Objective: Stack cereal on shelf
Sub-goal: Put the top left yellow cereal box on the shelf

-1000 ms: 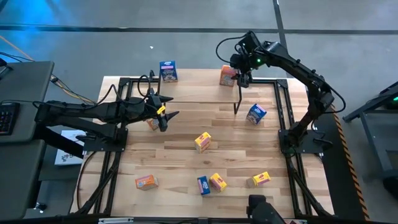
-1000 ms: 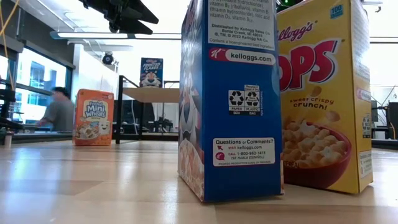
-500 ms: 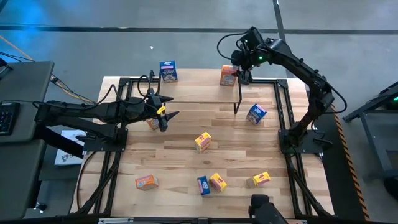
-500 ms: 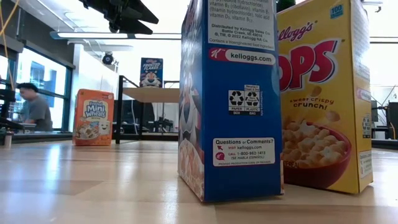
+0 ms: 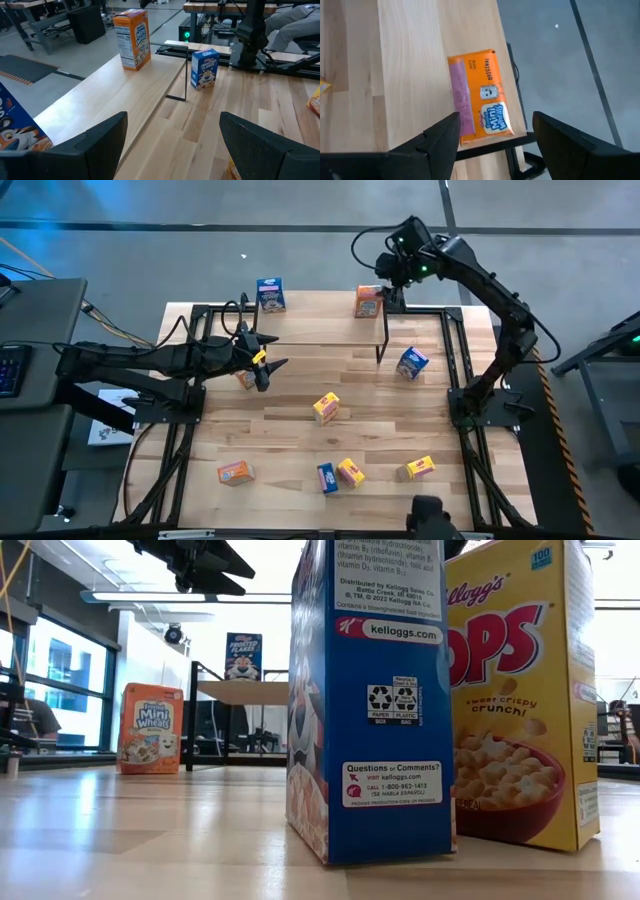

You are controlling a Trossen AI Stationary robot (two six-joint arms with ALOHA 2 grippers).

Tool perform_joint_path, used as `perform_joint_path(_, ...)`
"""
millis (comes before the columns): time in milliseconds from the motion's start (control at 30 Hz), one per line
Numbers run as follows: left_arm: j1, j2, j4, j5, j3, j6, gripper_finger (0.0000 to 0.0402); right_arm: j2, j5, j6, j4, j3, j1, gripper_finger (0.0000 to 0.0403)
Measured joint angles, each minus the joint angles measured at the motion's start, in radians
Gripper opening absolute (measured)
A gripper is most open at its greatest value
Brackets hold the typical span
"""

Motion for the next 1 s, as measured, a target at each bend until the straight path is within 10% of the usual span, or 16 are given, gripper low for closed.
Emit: perform_joint_path(1000, 0.0, 0.0, 0.0, 0.0, 0.0, 0.0, 0.0308, -0.001, -0.005, 0.288, -0.173, 0.108, 0.499, 0.0241)
